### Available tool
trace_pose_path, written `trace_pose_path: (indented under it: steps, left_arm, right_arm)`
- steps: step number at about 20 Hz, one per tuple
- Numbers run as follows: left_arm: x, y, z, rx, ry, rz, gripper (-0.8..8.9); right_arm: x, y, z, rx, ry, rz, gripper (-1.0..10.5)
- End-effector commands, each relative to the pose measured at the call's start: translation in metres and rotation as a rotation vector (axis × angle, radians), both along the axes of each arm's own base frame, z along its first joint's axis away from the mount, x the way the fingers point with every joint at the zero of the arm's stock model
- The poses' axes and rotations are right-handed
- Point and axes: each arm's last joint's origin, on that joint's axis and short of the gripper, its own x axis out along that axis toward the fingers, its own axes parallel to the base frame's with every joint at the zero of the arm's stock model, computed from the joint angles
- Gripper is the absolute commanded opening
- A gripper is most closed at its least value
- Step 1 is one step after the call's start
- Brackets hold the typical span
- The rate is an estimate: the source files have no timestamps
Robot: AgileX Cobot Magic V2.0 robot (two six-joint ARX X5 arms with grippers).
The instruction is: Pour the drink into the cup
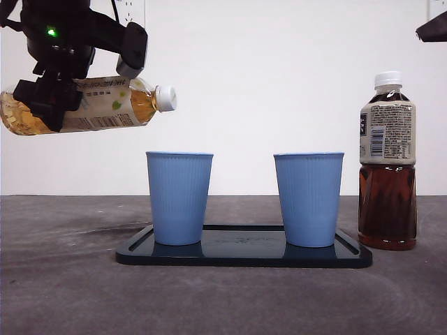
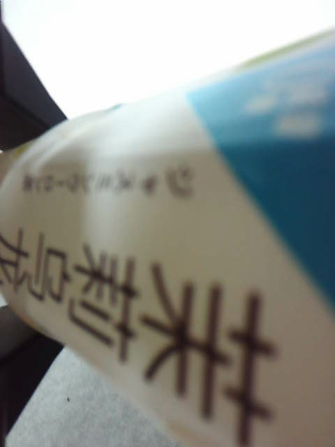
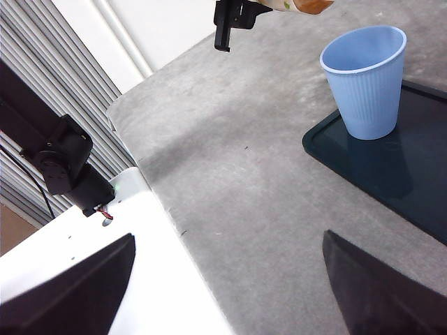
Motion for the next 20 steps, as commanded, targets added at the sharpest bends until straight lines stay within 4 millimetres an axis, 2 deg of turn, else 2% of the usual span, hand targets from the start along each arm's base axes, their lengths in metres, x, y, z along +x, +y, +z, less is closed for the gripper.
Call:
trace_pose_path:
  steps: [1, 14, 20]
  left_arm:
    - [0.0030, -0.0088, 0.0061, 0.007, -0.035, -0.013, 2.06]
    - [0.0011, -0.0094, 0.0072, 0.137, -0.043, 0.000, 2.06]
    - [0.0010, -0.0092, 0.0073, 0.141, -0.046, 0.004, 2.06]
  right_arm:
    - [-0.0009, 0.0003, 0.0056, 0.007, -0.034, 0.015, 4.2]
    - [-0.0010, 0.0002, 0.0056, 0.004, -0.039, 0.017, 4.2]
    - [-0.0010, 0.0003, 0.0055, 0.005, -0.039, 0.020, 4.2]
